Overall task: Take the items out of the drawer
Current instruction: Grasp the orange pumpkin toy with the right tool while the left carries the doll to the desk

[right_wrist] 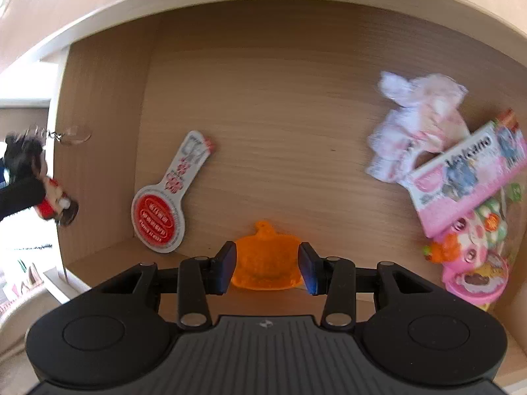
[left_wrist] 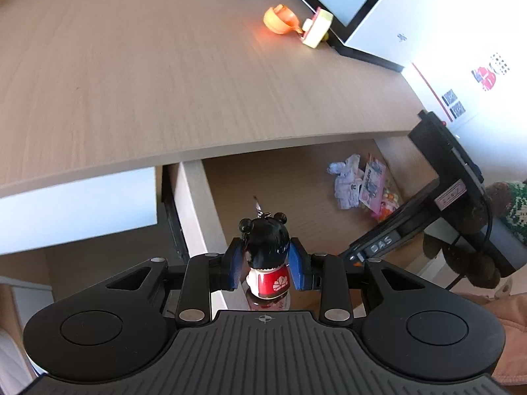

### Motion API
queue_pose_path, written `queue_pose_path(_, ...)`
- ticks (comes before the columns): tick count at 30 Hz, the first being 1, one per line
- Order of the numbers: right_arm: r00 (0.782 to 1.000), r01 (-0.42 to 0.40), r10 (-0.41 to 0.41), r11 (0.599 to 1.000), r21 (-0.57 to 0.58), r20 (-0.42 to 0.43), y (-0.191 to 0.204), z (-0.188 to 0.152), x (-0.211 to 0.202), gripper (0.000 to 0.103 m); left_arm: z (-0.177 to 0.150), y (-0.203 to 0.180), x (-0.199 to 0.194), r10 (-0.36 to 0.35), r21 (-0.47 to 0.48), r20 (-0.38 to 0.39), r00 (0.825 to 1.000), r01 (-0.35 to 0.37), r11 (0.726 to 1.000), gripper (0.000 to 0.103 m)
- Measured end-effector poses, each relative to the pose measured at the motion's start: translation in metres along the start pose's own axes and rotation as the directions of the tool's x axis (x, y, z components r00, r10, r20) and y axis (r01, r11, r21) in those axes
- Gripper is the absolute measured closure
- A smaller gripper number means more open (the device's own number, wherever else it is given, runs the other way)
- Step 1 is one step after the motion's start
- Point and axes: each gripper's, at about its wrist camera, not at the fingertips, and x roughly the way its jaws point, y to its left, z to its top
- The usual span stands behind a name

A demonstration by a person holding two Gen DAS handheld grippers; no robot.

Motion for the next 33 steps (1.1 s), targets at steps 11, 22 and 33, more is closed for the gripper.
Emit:
queue_pose_path(11,0.996,-0.048,0.054,0.994,0.101,-0.065,-0.016,-0.009,0.015,0.076,0.000,-0.008,0.009,-0.006,0.007,-0.005,1.000,0.006,1.000,0.070)
queue_pose_path(22,0.987,-0.150,0.148,0.989,0.013,0.066,0.001,-0.035,-0.011,0.097,0.011,-0.031,0.026,0.009,0.073,-0.056,0.998,-0.005,0.997,0.070)
queue_pose_path(33,0.898,-0.225,0.193,0.974,0.035,0.396,-0.037,-0.083,-0.096,0.097,0.044,-0.071,0.025,-0.023,0.145,0.049,0.999,0.016,0.989,0.070)
